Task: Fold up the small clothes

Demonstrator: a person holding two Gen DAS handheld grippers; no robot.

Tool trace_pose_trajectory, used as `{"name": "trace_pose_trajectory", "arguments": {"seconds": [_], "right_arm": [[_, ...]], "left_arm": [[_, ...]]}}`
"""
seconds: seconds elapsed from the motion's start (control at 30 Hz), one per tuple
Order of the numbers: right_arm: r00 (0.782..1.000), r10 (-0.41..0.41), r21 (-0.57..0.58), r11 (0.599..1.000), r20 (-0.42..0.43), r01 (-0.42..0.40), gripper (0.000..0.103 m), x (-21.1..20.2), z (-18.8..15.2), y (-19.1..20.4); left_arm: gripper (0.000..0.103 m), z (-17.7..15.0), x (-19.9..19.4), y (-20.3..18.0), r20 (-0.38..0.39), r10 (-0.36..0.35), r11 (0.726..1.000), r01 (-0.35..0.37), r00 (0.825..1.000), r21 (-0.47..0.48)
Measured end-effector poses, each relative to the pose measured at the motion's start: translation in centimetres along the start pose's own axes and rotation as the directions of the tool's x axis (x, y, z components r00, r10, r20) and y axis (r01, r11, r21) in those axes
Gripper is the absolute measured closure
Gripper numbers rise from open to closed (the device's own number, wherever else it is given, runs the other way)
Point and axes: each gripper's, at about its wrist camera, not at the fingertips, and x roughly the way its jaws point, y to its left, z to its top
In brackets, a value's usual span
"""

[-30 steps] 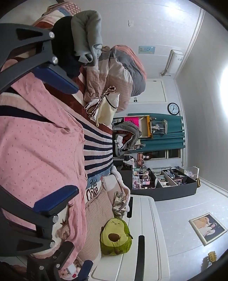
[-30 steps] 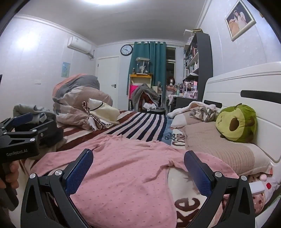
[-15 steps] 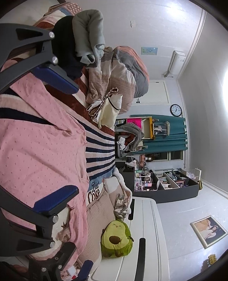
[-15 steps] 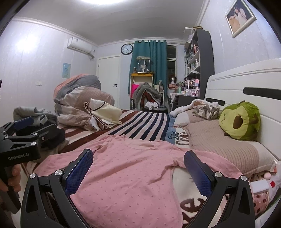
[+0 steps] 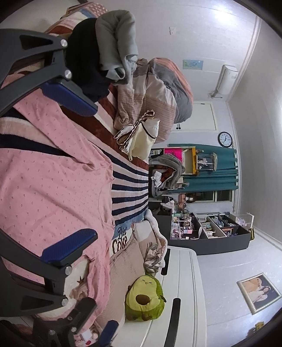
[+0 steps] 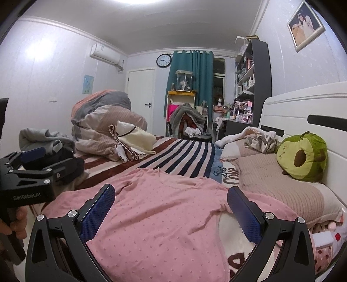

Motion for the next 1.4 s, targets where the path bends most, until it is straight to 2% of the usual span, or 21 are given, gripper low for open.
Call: {"name": "trace_pose_trajectory", "arguments": {"seconds": [0.23, 0.5, 1.03, 1.23, 1.4], "right_arm": [[1.000, -0.003, 0.018, 1.000, -0.019, 0.004, 0.001, -0.1, -0.5, 0.1], [0.999, -0.040, -0.002, 0.999, -0.007, 0.040, 0.001, -1.5, -0.2, 0.0], [0.999, -0.034, 0.003, 0.999, -0.014, 0.034, 0.001, -1.8, -0.2, 0.1], [0.999, -0.041, 0.012, 0.999, -0.028, 0.042, 0.001, -0.8, -0.3, 0.4], [0.997, -0.044, 0.016, 0.999, -0.058, 0.045, 0.001, 0.6, -0.8, 1.3]], "left_arm": [[0.001, -0.1, 0.0, 0.2, 0.001, 0.001, 1.000, -0.001, 1.000, -0.001], [0.001, 0.1, -0.5, 0.0, 0.018, -0.051, 0.998, 0.051, 0.999, -0.022], [0.001, 0.0, -0.2, 0.1, -0.002, -0.042, 0.999, 0.042, 0.999, -0.015], [0.001, -0.7, 0.9, 1.3, -0.026, -0.047, 0.998, 0.047, 0.999, -0.030], [0.001, -2.2, 2.5, 4.5, -0.067, -0.041, 0.996, 0.035, 0.997, -0.084]]}}
